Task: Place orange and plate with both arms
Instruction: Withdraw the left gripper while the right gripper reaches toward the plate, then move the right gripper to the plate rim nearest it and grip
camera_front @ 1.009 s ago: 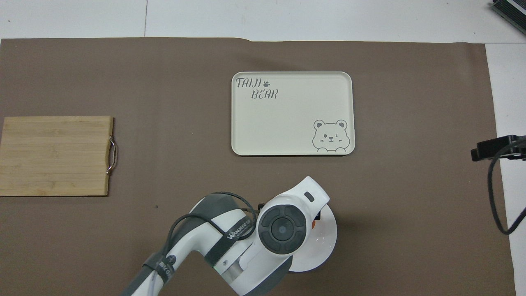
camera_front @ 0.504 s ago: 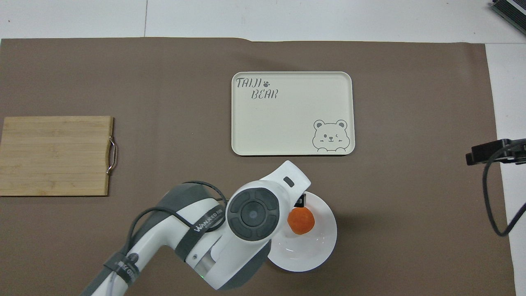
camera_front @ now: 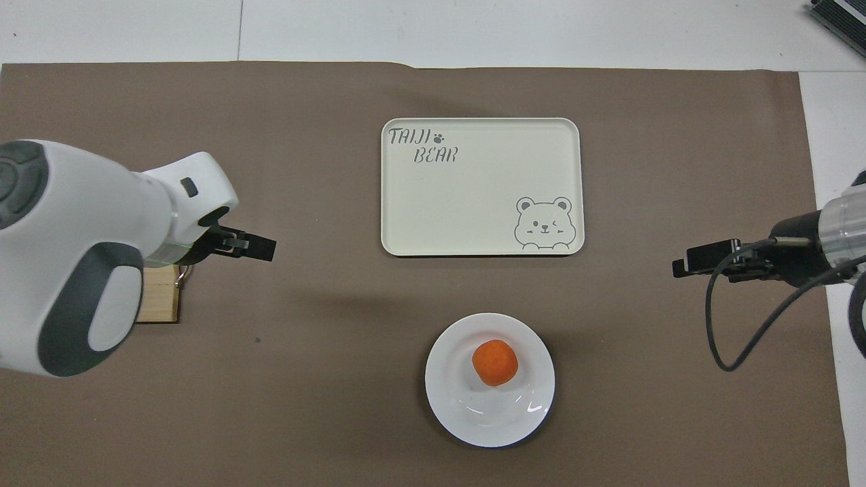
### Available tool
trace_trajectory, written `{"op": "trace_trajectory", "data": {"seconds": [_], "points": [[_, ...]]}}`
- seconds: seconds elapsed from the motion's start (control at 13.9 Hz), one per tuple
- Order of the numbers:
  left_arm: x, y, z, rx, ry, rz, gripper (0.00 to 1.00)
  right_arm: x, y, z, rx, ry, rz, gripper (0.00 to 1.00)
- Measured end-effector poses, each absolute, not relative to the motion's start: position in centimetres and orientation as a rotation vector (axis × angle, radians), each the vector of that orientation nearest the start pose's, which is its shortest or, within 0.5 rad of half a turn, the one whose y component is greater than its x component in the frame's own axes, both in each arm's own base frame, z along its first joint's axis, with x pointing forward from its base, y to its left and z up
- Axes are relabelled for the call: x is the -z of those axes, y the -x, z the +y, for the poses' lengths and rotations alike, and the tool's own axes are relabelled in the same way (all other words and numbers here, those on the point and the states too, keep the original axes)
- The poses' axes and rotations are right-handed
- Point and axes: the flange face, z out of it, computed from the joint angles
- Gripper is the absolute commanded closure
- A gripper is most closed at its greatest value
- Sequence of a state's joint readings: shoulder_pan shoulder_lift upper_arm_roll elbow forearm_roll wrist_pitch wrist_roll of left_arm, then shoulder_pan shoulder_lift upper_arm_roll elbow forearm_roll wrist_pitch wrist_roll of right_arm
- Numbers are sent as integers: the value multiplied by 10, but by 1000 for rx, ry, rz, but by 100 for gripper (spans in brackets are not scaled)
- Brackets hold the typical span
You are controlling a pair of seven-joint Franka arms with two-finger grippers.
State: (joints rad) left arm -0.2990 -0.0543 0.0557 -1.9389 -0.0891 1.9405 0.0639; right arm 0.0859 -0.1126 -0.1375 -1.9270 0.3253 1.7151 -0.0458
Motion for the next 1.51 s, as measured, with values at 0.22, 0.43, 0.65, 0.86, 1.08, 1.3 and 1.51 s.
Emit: {"op": "trace_trajectory", "data": {"seconds": [0.22, 0.43, 0.65, 0.86, 1.08, 1.3, 1.51], "points": [[-563, -530, -89, 66, 3198, 478, 0, -508, -510, 9, -145, 2692, 140, 0], [-624, -522, -85, 48, 3180, 511, 0, -480, -502, 15, -135, 2598, 100, 0], [-665, -517, -78, 31, 3128, 507, 0, -447, -494, 18, -113, 2523, 61, 0], [-682, -526, -68, 34, 3126, 473, 0, -423, -485, 20, -98, 2475, 22, 0], [-678, -538, -53, 8, 3131, 422, 0, -411, -475, 24, -89, 2410, 12, 0], [-676, -542, -38, 2, 3137, 379, 0, -379, -457, 25, -38, 2347, -10, 0], [-672, -542, -31, -17, 3141, 359, 0, -358, -443, 25, -52, 2334, -15, 0]]}}
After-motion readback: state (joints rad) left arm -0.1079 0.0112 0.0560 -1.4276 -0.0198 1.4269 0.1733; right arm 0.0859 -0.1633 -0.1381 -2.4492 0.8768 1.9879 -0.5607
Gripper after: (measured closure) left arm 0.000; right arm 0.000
